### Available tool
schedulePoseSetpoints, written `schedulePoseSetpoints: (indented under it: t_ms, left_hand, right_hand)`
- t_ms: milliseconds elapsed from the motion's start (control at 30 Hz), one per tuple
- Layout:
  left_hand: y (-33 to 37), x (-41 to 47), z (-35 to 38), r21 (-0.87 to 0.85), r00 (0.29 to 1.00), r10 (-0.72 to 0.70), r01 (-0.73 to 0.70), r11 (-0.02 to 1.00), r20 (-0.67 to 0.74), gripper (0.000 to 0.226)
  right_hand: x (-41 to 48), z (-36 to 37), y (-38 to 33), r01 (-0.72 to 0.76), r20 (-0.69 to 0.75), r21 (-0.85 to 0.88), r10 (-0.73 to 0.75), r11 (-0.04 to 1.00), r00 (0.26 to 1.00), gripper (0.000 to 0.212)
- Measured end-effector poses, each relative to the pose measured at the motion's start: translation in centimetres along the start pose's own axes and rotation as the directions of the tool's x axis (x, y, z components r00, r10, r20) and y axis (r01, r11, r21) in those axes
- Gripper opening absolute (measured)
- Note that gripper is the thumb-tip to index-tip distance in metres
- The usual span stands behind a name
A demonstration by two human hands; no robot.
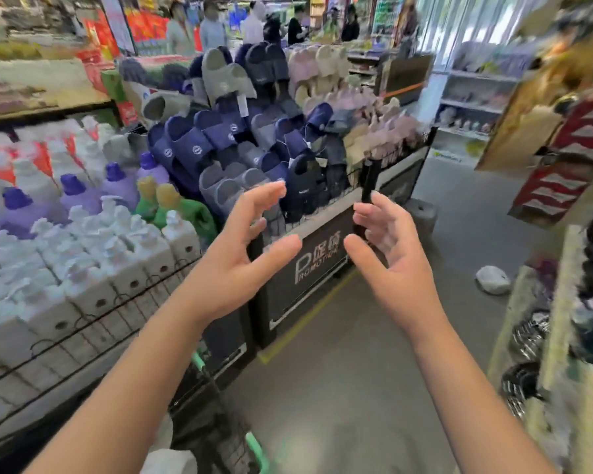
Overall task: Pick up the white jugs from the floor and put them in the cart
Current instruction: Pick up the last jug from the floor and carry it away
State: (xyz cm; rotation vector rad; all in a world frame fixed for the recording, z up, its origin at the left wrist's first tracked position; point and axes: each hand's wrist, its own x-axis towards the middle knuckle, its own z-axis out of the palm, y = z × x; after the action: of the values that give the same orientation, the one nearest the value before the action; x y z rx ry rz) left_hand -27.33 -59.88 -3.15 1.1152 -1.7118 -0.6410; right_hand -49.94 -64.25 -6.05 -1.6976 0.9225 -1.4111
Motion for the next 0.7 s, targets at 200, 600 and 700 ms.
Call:
schedulePoseSetpoints:
  t_ms: [200,600,700]
  left_hand:
    - [-0.1,8.6,9.0,-0.041,0.999,-0.015,0.017,0.999,0.047,0.070]
    - [-3.4,25.7,24.8,-0.177,0.973,0.070,-0.031,0.984,0.218,0.067]
    - [-5.0,31.6,29.8,-0.207,0.955,0.112,-0.055,0.977,0.275,0.070]
  right_hand:
    - [5.9,-10.4,4.8,-0.021,-0.154,-0.028,0.016,0.999,0.988,0.071]
    - [12.1,-23.5,11.6,-0.103,-0.325,-0.080,0.071,0.991,0.943,0.063]
    - [14.8,-27.3,14.1,-0.137,-0.369,-0.113,0.086,0.984,0.926,0.065]
